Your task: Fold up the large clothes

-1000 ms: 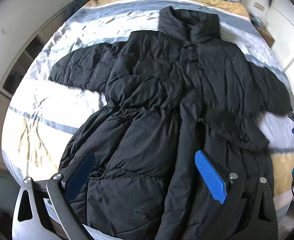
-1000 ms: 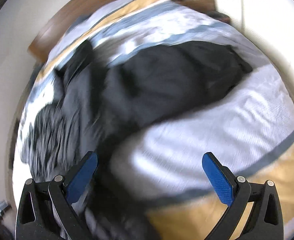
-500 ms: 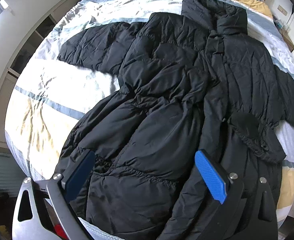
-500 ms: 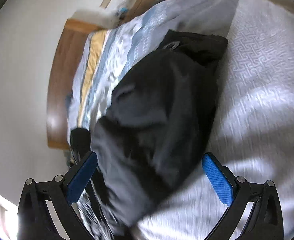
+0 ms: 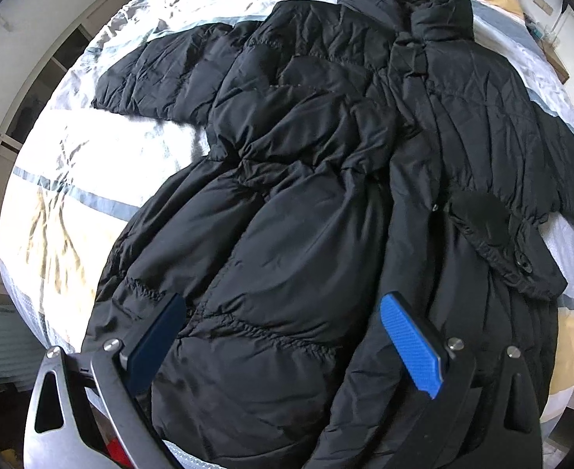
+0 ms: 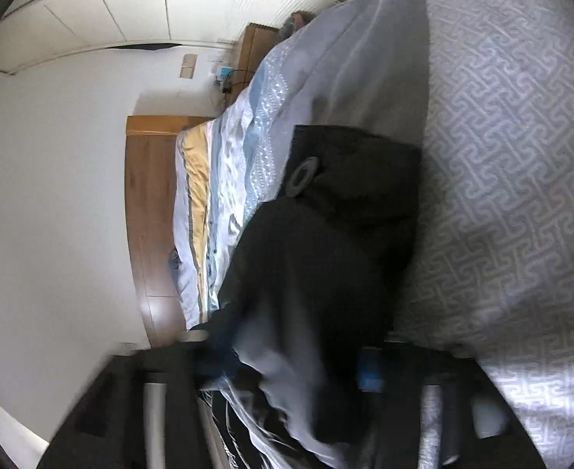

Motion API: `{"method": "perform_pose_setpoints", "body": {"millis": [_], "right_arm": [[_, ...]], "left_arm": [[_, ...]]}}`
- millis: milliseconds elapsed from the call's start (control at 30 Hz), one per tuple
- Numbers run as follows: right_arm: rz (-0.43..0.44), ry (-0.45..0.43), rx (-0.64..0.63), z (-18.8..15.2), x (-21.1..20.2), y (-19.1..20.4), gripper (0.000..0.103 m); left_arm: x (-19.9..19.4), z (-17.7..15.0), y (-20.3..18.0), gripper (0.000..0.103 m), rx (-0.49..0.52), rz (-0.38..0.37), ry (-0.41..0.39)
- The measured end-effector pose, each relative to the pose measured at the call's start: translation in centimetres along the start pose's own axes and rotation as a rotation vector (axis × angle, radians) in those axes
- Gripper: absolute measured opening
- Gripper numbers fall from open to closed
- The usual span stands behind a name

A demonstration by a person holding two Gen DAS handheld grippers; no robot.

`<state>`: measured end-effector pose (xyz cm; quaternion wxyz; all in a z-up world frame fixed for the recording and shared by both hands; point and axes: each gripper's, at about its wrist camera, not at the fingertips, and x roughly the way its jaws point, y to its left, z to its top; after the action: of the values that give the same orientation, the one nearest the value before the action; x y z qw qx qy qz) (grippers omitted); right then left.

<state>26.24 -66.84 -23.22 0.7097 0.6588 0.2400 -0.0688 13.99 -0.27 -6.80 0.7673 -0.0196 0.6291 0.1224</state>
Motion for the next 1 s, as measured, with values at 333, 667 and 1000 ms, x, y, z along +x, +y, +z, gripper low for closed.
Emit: {"method": "perform_pose_setpoints", "body": {"millis": [333, 667, 1000], "right_arm": [[0.167, -0.005, -0.234, -2.1, -3.5, 10.7, 0.011], [0.424, 0.180, -0.506, -12.3, -4.6, 24.3, 0.011], [0.463, 0.469, -0.741, -27.2, -4.8, 28.6, 0.011]], "left_arm": [[-1.7, 0.0, 3.3, 0.101, -0.072, -0.027, -0.058], [-3.5, -0.7, 8.6, 0.101, -0.179, 0.014, -0.169], [-3.5, -1.6, 12.7, 0.101, -0.240, -0.033, -0.203]]}}
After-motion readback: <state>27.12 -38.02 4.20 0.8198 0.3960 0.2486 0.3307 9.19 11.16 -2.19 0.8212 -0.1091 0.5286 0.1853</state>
